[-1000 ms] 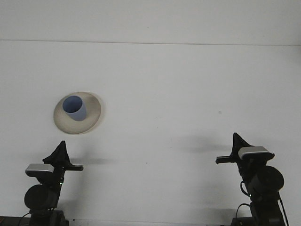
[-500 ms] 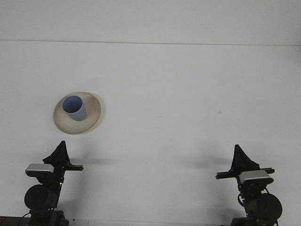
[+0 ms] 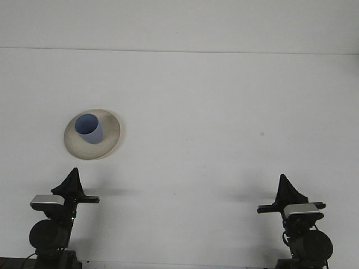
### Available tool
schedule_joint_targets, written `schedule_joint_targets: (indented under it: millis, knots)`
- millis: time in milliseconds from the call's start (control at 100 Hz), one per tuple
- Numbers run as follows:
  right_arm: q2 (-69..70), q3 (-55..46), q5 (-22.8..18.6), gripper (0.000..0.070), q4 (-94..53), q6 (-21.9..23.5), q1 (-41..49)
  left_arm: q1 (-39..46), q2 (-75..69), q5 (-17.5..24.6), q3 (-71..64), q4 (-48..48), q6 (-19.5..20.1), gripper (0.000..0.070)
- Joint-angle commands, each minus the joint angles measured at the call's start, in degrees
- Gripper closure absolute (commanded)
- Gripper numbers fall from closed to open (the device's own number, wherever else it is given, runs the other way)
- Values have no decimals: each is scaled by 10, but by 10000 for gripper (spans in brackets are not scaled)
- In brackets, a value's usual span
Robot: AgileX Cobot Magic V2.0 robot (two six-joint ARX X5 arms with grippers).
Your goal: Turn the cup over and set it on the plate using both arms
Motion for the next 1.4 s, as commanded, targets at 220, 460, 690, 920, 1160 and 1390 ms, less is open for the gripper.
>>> schedule_joint_targets:
  millis: [220,460,690,920,1160,1390]
  knots:
    - [-1,-37,2,697,40,1,0,0,-1,0,-11,6,1,687]
    - [-1,-37,2,697,48,1,0,0,-1,0,-11,6,1,687]
    - [-1,-37,2,697,48,1,0,0,-1,0,-11,6,1,687]
    - [-1,-37,2,697,48,1,0,0,-1,0,-11,6,1,687]
    - [-1,-37,2,697,48,1,0,0,-1,0,-11,6,1,687]
    - [-1,-37,2,697,48,1,0,0,-1,0,-11,6,1,687]
